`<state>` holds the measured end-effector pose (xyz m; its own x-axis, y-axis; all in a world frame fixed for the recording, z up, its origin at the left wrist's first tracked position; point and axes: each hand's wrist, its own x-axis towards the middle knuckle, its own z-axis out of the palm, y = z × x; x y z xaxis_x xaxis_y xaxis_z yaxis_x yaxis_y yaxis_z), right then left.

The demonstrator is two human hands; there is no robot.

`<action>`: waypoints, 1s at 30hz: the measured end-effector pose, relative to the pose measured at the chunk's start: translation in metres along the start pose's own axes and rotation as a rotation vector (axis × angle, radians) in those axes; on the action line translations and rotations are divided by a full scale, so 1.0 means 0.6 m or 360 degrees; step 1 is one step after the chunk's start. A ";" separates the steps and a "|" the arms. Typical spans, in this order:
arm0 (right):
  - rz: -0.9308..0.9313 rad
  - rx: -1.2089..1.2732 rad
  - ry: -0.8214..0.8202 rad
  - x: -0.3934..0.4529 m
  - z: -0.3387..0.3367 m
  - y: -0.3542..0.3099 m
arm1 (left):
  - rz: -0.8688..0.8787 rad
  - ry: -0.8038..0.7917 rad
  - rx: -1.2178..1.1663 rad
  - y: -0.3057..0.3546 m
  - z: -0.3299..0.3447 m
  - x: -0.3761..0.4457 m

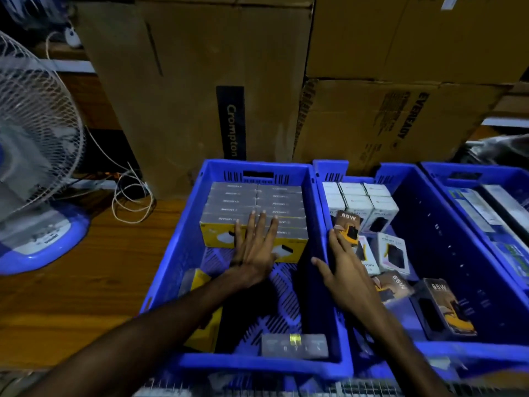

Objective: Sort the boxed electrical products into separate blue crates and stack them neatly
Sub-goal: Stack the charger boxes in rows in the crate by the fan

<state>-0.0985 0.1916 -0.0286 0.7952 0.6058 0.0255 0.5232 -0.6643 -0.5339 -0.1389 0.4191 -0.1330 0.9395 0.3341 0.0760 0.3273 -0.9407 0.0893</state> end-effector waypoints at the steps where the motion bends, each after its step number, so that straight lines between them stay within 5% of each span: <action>1: -0.0008 -0.0009 0.0002 0.000 0.000 0.003 | 0.0020 -0.0056 -0.0035 0.004 -0.014 -0.005; 10: -0.0393 -0.0227 0.0110 -0.011 -0.020 0.015 | 0.0017 -0.0104 -0.0824 -0.017 -0.142 -0.060; 14: -0.0747 -0.0384 -0.0255 -0.028 -0.044 -0.016 | 0.0061 -0.0186 -0.1262 -0.063 -0.159 -0.117; 19: -0.0981 -0.0758 -0.1018 -0.034 -0.041 -0.065 | -0.0015 -0.0163 -0.1379 -0.082 -0.163 -0.165; 22: -0.1038 -0.1022 -0.1262 -0.030 -0.028 -0.078 | -0.0018 -0.0165 -0.1342 -0.083 -0.164 -0.171; 27: -0.0968 -0.1056 -0.1421 -0.023 -0.022 -0.091 | 0.0019 -0.0122 -0.1165 -0.094 -0.158 -0.174; 30: -0.1046 -0.1092 -0.1134 -0.016 -0.017 -0.086 | 0.0052 -0.0133 -0.1093 -0.100 -0.151 -0.173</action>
<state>-0.1300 0.2154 0.0070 0.0763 0.8812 -0.4666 0.9948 -0.0989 -0.0242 -0.2654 0.4461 -0.0561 0.9615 0.2746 0.0148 0.1865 -0.6907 0.6987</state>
